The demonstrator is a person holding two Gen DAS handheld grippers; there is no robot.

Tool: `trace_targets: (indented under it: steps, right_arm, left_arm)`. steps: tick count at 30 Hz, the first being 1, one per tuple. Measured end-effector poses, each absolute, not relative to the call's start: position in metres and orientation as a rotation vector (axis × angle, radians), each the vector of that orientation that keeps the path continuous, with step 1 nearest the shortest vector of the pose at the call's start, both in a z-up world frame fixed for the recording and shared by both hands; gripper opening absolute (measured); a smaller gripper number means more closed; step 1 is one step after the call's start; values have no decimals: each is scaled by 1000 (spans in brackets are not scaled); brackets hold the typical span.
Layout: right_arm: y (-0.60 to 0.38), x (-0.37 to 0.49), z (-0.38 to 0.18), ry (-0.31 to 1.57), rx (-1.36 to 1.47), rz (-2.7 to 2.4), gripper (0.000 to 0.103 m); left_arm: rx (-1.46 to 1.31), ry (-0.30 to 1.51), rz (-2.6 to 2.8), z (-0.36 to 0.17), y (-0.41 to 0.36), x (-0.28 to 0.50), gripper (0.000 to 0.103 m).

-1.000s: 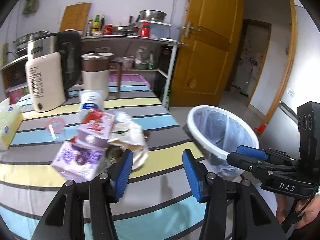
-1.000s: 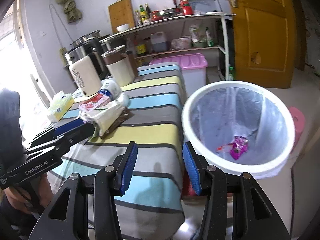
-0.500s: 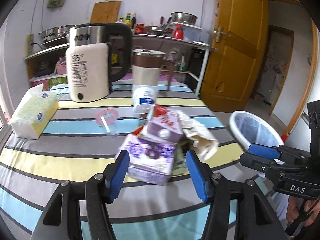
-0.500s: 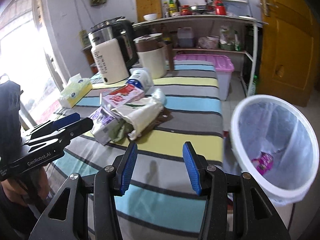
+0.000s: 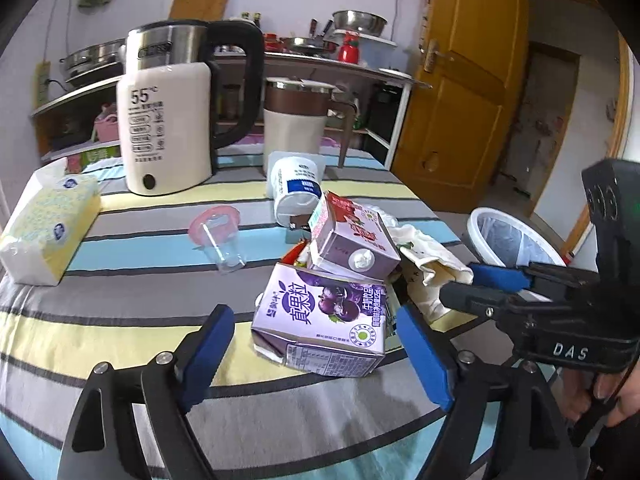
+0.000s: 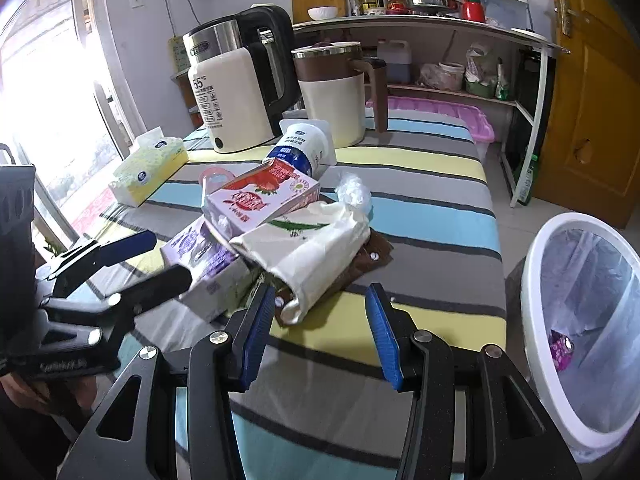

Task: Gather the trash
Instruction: 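Grasp the purple juice carton with the left tool while the right tool grasps the white paper bag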

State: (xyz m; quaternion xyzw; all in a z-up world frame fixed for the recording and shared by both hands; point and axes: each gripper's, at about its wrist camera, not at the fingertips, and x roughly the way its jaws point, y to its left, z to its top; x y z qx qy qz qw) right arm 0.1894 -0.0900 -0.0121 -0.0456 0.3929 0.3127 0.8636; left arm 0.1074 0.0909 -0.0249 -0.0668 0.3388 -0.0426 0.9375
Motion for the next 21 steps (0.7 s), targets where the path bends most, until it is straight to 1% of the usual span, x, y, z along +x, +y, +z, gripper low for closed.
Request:
trace_targets:
  steps: [1, 3, 4, 6, 8, 9, 11, 12, 21]
  right_arm:
    - [-90, 190, -12, 823, -95, 655, 46]
    - [-89, 192, -12, 821, -95, 650, 32]
    - [-90, 193, -13, 823, -93, 649, 29]
    - [-91, 193, -13, 824, -83, 652, 18]
    - [-92, 193, -13, 822, -77, 653, 11]
    - [-93, 193, -13, 821, -75, 653, 11]
    - [-93, 192, -13, 821, -71, 656, 10]
    - [-95, 192, -13, 820, -66, 656, 9]
    - [-108, 185, -8, 805, -24, 662, 8]
  left_arm:
    - [-135, 704, -95, -27, 90, 110, 83]
    - [-133, 724, -105, -29, 90, 113, 83]
    - [-131, 737, -108, -30, 89, 115, 83]
    - [-129, 761, -99, -33, 88, 118, 83]
    - [-140, 780, -90, -36, 90, 120, 83]
    - [-151, 788, -86, -37, 92, 121, 83]
    - [-166, 799, -81, -39, 95, 122, 78]
    - [-172, 798, -82, -39, 95, 122, 77]
    - [-179, 759, -65, -34, 90, 108, 76]
